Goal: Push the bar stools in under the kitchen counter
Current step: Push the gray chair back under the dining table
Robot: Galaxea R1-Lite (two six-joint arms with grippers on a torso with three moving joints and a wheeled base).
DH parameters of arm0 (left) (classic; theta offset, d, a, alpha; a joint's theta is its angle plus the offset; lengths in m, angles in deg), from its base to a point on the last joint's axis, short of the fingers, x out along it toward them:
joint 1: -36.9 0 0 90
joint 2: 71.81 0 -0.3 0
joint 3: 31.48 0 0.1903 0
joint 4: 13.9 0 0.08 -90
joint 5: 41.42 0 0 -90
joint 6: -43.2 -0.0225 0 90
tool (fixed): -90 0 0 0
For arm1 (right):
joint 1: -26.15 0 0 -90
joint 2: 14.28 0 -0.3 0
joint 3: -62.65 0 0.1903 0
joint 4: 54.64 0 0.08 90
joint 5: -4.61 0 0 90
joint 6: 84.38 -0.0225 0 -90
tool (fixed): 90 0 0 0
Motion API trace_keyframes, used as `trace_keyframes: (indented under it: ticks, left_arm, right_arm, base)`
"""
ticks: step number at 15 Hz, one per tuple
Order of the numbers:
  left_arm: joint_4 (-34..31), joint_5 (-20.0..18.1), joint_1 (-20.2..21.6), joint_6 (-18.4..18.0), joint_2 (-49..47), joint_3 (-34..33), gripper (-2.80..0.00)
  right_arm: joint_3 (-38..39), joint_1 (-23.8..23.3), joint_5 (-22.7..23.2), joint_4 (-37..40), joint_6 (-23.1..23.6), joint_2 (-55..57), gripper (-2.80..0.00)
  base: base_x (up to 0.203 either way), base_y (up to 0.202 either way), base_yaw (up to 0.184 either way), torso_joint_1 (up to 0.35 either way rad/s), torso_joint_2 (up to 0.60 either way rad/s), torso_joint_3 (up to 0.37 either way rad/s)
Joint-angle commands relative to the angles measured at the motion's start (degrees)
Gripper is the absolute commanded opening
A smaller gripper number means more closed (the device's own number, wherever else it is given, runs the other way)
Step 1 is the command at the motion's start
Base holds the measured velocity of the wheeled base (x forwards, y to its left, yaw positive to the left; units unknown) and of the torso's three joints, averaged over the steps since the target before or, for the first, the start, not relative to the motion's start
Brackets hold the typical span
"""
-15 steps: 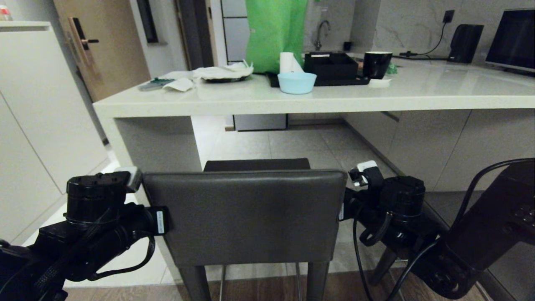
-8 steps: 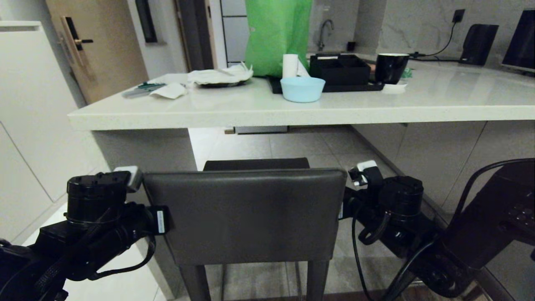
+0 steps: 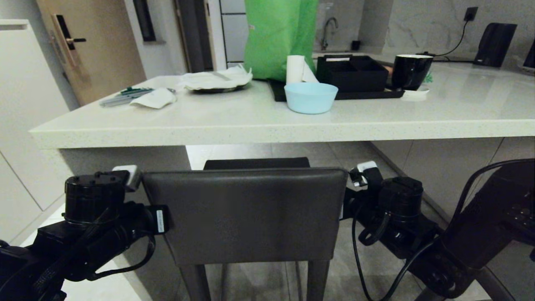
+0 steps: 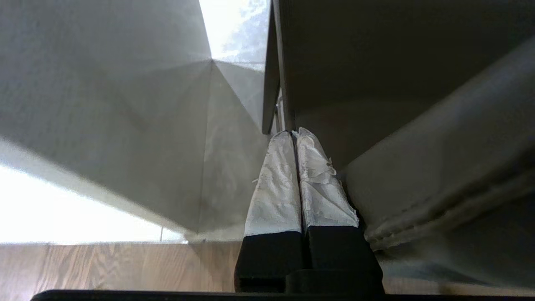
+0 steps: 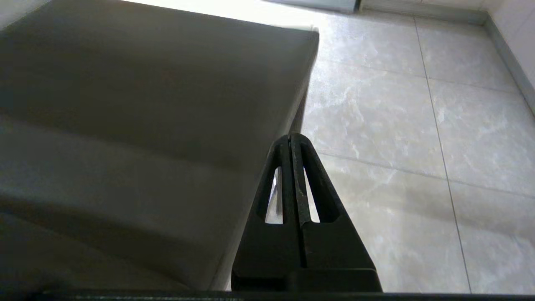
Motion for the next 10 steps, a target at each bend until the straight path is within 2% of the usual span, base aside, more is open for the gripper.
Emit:
trace_keyframes:
  ticks: [1, 5, 8, 10]
  left_arm:
    - [0.0, 0.1, -0.2, 0.0, 2.3, -1.6, -2.8]
    - [0.0, 0.0, -0.6, 0.2, 9.8, -6.8, -2.8]
    - [-1.0, -3.8, -0.4, 1.4, 18.7, -9.8, -2.8]
    - [-6.0, -5.3, -0.2, 1.8, 24.5, -9.7, -2.8]
  right_arm:
    - [0.7, 0.2, 0.0, -0.5, 0.0, -0.2, -2.8]
    - [3.5, 0.3, -0.8, -2.6, 0.0, -4.0, -2.8]
    - [5.7, -1.6, -2.0, -2.9, 0.0, -10.1, -2.8]
    - [8.1, -2.4, -2.4, -2.6, 0.2, -15.9, -2.8]
  base:
    - [0.0, 0.0, 0.0, 0.0, 0.0, 0.0]
    - [0.0, 0.0, 0.0, 0.0, 0.0, 0.0]
    - [0.0, 0.0, 0.0, 0.0, 0.0, 0.0]
    - [0.0, 0.0, 0.0, 0.0, 0.0, 0.0]
